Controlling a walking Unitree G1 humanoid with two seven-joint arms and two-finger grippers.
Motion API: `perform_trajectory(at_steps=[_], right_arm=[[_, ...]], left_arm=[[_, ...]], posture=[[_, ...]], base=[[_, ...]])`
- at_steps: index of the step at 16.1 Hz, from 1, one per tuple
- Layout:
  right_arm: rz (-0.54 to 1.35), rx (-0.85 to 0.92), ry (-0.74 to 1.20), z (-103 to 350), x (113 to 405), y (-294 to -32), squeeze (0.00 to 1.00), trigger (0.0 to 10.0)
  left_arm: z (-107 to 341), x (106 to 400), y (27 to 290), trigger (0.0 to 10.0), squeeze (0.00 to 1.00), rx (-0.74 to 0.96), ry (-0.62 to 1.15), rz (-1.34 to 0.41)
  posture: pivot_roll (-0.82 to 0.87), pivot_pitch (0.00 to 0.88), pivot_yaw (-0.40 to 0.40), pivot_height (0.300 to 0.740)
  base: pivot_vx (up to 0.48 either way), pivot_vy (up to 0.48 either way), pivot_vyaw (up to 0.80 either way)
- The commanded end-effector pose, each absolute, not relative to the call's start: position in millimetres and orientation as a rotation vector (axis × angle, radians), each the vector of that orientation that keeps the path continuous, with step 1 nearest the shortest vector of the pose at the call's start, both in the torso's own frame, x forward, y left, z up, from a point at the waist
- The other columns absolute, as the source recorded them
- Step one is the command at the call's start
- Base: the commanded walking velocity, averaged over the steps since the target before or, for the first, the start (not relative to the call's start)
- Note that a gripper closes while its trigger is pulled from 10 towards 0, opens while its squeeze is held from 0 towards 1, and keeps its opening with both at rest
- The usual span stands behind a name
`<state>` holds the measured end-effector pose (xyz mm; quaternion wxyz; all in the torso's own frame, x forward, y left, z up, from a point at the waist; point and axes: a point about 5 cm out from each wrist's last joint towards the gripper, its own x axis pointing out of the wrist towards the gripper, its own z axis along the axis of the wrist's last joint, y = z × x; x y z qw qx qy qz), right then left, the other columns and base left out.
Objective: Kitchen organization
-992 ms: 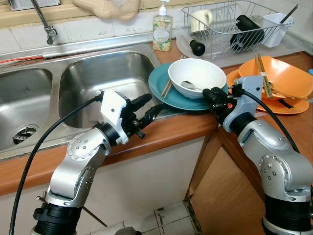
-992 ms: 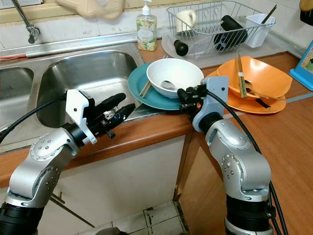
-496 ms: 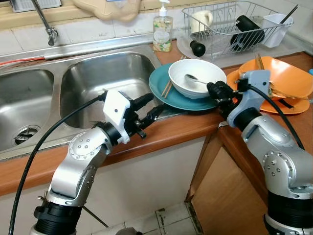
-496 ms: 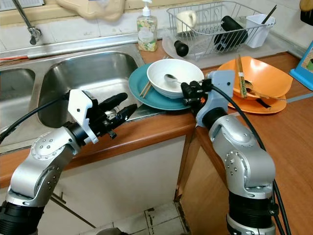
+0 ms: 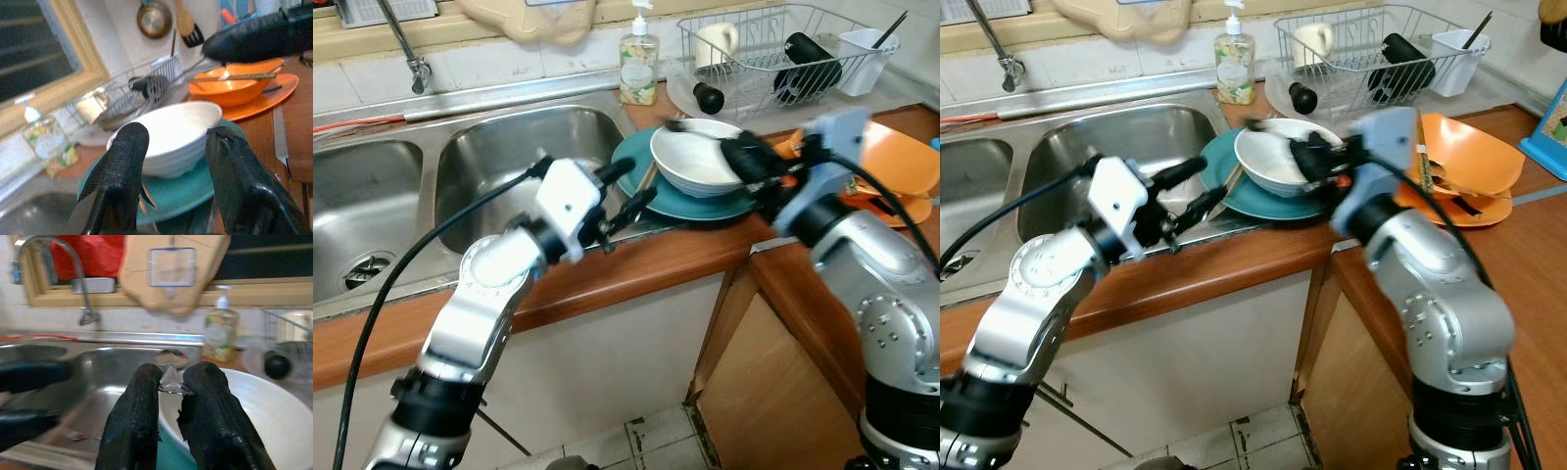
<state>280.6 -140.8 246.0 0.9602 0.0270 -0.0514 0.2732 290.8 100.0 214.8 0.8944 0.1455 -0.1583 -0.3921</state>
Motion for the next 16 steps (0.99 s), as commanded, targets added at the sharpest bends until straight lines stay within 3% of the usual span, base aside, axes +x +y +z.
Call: perform_trajectory(at_steps=[1,8,9,11,12,13,16], right_arm=[[0.602,0.042,-0.115,251.3,277.9,-135.1,0.00,0.0],[0.789,-0.038,-0.078,251.0,266.6,-112.5,0.00,0.0],[0.794,-0.040,-0.077,251.3,266.4,-112.1,0.00,0.0],[0.815,-0.053,-0.070,250.7,265.0,-110.2,0.00,0.0],[0.819,-0.056,-0.068,250.3,264.7,-109.6,0.00,0.0],[0.822,-0.060,-0.065,249.6,264.7,-108.9,0.00,0.0],[0.816,-0.062,-0.060,248.6,265.5,-108.4,0.00,0.0]], left_arm=[[217.1,294.3,97.2,10.0,0.00,0.332,-0.343,-0.821],[218.4,311.1,87.6,10.0,0.00,0.502,-0.395,-0.860],[217.5,311.8,87.7,9.1,0.00,0.517,-0.394,-0.863],[216.1,315.8,88.3,4.0,0.00,0.580,-0.398,-0.861],[216.2,317.6,88.4,2.3,0.00,0.606,-0.399,-0.858],[216.5,319.1,88.7,0.0,0.00,0.638,-0.403,-0.855],[216.0,323.0,90.1,0.0,0.00,0.695,-0.408,-0.850]], posture=[[-0.03,0.000,0.069,0.740],[-0.05,0.000,0.082,0.740],[-0.05,0.000,0.082,0.740],[-0.05,0.000,0.080,0.740],[-0.05,0.000,0.080,0.740],[-0.05,0.000,0.079,0.740],[-0.05,0.000,0.082,0.740]], base=[[0.000,0.000,0.00],[0.000,0.000,0.00],[0.000,0.000,0.00],[0.000,0.000,0.00],[0.000,0.000,0.00],[0.000,0.000,0.00],[0.000,0.000,0.00]])
